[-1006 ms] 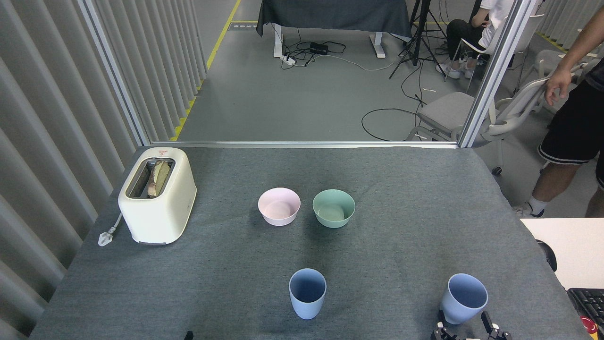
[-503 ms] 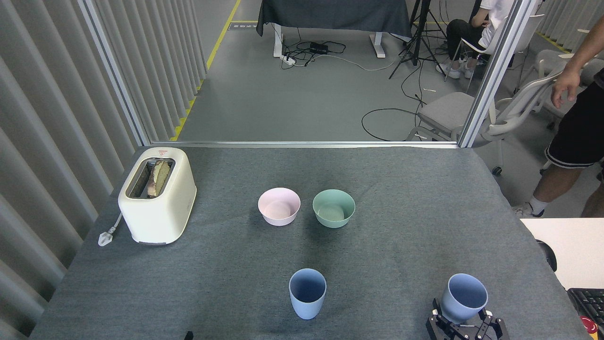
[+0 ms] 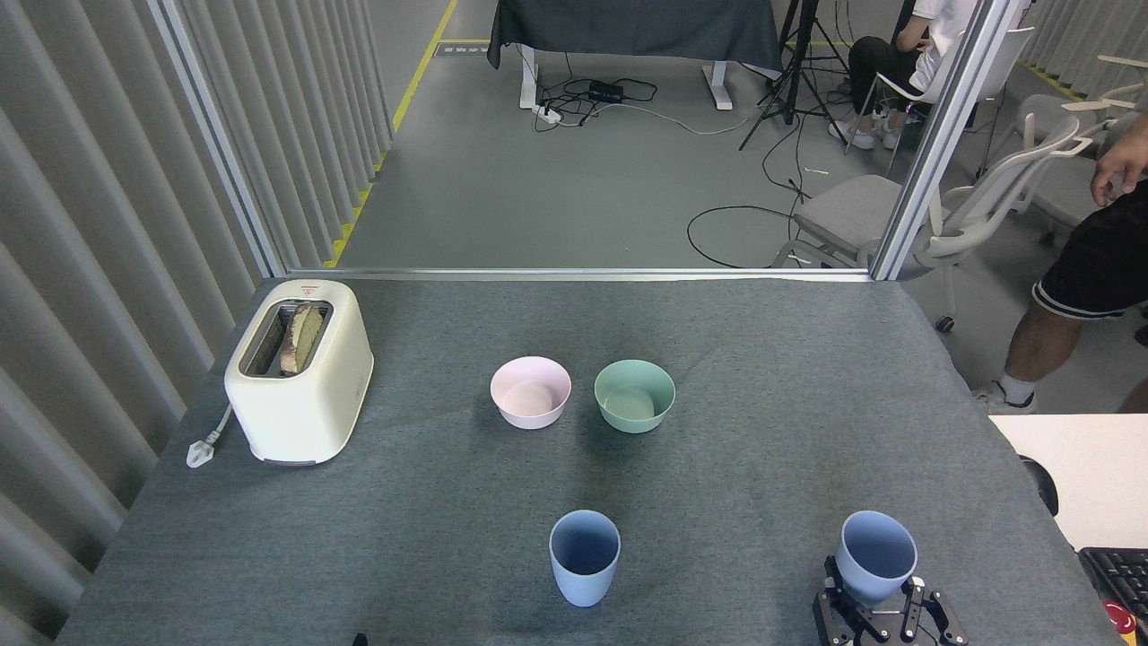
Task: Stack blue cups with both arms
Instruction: 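Carry the blue cup with the right gripper above the placed cup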
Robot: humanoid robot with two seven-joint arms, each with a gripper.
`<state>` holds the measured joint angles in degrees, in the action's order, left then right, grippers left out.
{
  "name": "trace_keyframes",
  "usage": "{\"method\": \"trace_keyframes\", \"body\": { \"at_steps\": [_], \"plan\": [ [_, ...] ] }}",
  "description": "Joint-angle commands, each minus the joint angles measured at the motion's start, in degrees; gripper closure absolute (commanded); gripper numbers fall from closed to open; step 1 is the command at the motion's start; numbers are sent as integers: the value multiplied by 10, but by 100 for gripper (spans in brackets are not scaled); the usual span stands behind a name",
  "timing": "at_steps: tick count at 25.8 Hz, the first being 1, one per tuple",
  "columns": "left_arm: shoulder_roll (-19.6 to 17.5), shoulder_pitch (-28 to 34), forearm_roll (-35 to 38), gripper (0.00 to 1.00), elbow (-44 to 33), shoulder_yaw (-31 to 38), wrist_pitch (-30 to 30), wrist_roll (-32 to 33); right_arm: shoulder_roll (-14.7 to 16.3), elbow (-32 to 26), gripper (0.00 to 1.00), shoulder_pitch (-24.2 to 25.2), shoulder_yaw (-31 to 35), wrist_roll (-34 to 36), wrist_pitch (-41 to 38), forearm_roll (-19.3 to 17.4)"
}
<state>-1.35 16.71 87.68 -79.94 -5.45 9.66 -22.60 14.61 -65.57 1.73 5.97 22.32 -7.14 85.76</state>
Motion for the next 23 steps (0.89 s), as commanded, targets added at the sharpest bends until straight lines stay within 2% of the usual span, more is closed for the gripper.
{"method": "trace_keyframes", "body": {
  "at_steps": [1,4,6,8,10,12,14,20,23],
  "plan": [
    [2,6,0,0,0,-1,0,-3,-1,-39,34,2,1,3,1,1],
    [4,7,0,0,0,-1,-1,-3,-5,-59,34,-9,-2,-3,1,1],
    [4,6,-1,0,0,0,-1,-3,-12,-59,34,-49,-14,-18,1,13],
    [5,6,0,0,0,0,-1,-3,-36,-55,33,-82,-55,-45,3,38],
    [5,6,0,0,0,0,-1,-3,-74,-58,32,-90,-100,-53,12,60],
    [5,5,0,0,0,0,-1,-3,-111,-63,31,-89,-147,-53,16,79],
    [5,5,0,0,0,0,-4,-3,-135,-79,31,-81,-189,-53,17,87],
    [5,5,-1,0,3,0,-8,-4,-141,-175,30,-23,-236,-54,13,87],
    [6,4,-1,0,4,-1,-8,-3,-139,-182,30,-17,-253,-54,15,87]
  ]
}}
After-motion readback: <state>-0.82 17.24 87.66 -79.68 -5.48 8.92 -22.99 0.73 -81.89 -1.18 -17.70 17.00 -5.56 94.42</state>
